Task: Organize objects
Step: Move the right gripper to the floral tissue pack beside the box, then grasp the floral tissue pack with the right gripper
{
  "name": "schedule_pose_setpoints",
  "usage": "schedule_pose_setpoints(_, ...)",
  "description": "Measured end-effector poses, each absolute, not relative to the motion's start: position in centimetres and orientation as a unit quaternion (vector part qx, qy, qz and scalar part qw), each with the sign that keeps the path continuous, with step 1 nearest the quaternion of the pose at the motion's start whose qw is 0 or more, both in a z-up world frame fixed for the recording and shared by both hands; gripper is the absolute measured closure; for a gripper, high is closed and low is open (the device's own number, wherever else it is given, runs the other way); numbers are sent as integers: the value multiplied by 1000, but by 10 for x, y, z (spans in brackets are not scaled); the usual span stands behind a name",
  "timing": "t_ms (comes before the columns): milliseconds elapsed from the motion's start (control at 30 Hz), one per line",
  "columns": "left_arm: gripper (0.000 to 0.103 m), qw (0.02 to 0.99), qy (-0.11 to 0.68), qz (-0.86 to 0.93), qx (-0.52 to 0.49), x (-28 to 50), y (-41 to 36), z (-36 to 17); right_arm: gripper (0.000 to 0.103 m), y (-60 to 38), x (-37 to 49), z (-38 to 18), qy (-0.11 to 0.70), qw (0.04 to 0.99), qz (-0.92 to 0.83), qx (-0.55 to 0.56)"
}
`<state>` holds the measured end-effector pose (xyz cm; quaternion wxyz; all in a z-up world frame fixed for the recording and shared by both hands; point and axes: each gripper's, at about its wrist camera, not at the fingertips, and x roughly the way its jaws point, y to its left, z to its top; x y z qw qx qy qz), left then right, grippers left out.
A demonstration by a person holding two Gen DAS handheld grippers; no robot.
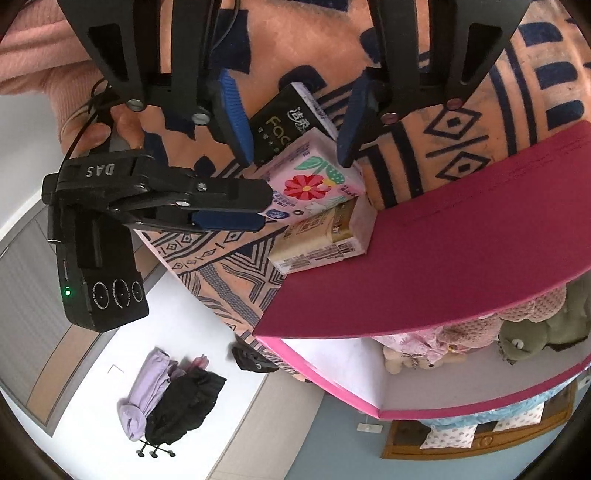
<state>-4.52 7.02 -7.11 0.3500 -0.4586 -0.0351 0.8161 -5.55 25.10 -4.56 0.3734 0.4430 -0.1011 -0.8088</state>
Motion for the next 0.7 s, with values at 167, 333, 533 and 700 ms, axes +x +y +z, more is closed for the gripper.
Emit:
schedule_pose_setpoints(167, 60, 352, -40, 816, -458, -46, 72, -73, 56, 254, -61, -54, -123, 376, -794, 461)
schedule_pose_setpoints(333, 60, 353, -52, 812, -461, -47, 69, -75, 56, 255, -62, -57, -134, 381, -789, 463)
schedule_pose_setpoints(533, 55, 358, -54, 811, -460, -45, 67, -74, 55, 256, -57, -56, -146, 387, -787, 458)
schedule_pose_setpoints(700, 55, 367, -61, 811, -451, -39, 64, -69, 55, 254, -51, -49, -136, 386, -796, 445)
